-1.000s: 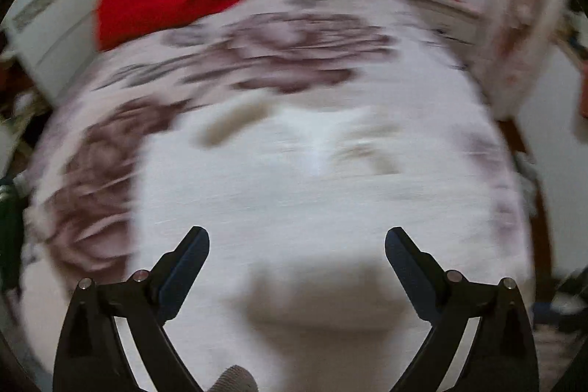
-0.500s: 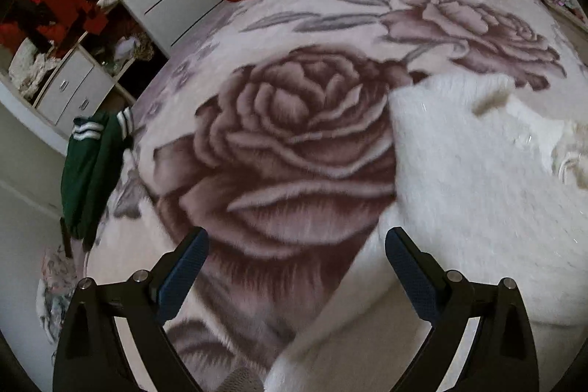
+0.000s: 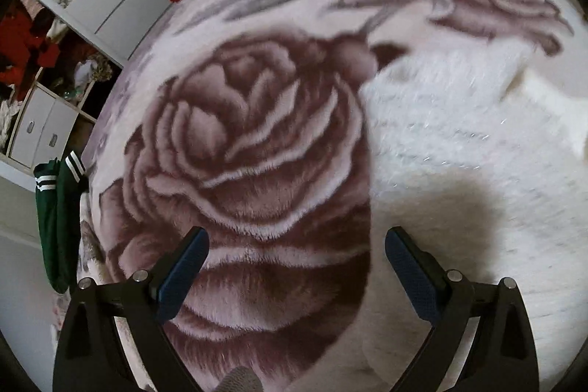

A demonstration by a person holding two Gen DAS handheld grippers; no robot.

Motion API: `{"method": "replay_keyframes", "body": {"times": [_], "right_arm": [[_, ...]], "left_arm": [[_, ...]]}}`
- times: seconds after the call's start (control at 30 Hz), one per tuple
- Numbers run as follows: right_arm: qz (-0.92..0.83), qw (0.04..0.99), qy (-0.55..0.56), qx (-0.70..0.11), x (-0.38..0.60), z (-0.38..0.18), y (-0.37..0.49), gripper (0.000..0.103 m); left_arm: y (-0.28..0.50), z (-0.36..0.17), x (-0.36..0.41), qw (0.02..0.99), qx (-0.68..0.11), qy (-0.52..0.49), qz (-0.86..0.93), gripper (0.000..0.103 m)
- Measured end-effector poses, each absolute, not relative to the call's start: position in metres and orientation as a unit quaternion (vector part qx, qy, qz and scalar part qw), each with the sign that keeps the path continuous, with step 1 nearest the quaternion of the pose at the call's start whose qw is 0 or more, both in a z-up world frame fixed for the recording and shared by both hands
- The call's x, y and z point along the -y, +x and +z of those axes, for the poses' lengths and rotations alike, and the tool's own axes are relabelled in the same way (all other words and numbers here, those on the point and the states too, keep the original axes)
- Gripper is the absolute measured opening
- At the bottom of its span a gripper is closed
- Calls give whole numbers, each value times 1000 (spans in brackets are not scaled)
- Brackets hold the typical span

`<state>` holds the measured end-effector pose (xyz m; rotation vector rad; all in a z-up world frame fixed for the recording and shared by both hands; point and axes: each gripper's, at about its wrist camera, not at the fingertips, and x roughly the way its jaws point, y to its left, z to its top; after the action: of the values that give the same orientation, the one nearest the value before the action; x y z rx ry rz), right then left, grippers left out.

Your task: Fold large clothes

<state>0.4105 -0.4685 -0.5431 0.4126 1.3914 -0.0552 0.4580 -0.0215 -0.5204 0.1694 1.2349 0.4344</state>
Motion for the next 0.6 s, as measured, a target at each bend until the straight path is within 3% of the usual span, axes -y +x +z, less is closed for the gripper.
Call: {"method": "replay_keyframes", "body": {"times": [0.1,0.2,0.37,0.57,0.6], "right_arm": [[-5,707,268,-655,487,-564,410,18],[-14,704,299,-644,509,-545,387,66],[-19,702,295,-648,530,-524,326,66],[-8,680,241,-693,524,-573,301,66],[6,684,228,-693,517,-581,308,63]], "left_arm": [[445,-504,21,799,-558,87,206,98],[415,-480,29,810,-543,88,205,98],[361,-468,56,808,-547,106,188,98],[322,-490,95,785,-581,132,168,98],[319,-492,102,785,-581,136,166,98]]}}
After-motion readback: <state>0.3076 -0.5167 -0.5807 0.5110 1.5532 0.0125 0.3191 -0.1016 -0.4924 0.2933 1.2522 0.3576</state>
